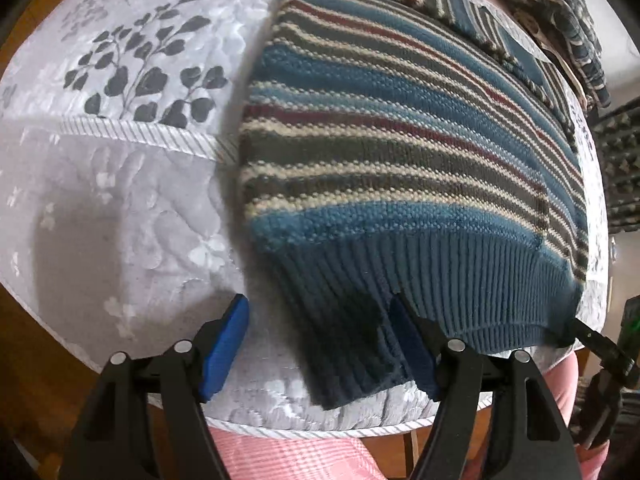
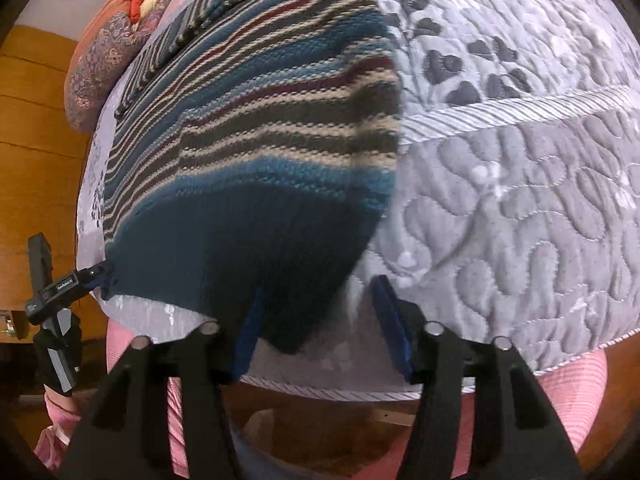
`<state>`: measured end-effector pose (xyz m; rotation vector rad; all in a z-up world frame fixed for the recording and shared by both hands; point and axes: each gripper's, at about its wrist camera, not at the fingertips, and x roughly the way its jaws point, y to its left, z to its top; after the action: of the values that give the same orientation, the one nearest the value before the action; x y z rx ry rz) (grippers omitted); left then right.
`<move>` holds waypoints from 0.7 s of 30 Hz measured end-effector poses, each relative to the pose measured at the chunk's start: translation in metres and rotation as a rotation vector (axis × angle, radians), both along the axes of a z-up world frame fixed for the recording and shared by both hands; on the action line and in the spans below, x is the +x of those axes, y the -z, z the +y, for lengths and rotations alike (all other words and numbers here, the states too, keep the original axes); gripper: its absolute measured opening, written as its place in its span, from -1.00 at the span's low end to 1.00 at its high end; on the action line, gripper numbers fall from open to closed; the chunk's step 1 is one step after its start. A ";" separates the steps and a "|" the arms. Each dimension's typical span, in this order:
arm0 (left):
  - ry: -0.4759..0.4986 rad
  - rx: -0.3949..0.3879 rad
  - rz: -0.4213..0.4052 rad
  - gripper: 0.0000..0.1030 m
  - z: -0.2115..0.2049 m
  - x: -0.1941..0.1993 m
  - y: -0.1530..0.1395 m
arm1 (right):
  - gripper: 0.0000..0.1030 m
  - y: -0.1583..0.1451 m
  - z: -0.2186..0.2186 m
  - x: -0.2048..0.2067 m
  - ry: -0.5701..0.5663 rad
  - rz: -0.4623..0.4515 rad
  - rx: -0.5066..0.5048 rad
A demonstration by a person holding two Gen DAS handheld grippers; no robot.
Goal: Fold small clothes
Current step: 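Move both tools to the sweater hem and close on its ribbed edge, then lift the hem with both tools and fold it toward the collar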
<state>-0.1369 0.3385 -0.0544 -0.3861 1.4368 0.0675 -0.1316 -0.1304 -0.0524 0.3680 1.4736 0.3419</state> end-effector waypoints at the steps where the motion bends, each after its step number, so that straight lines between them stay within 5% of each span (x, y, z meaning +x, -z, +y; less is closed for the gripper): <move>1: -0.010 -0.011 -0.003 0.31 -0.002 -0.001 -0.001 | -0.23 0.002 0.003 0.001 -0.002 0.010 0.027; 4: -0.010 -0.087 -0.004 0.05 -0.014 0.001 -0.001 | -0.52 0.007 0.010 0.003 -0.009 0.019 0.029; 6: -0.003 -0.076 0.001 -0.34 -0.018 0.001 0.000 | -0.81 0.006 0.010 0.004 -0.009 0.014 0.051; 9: -0.047 -0.105 -0.001 -0.80 -0.015 -0.002 0.002 | -0.83 -0.002 0.003 0.005 0.004 0.001 0.111; 21: -0.058 -0.195 -0.267 -0.82 0.001 0.030 -0.076 | -0.84 -0.056 -0.032 0.050 0.096 -0.057 0.422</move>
<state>-0.1068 0.3399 0.0212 -0.5753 1.1708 -0.0755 -0.0812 -0.1620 0.0032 0.7576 1.3179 0.5832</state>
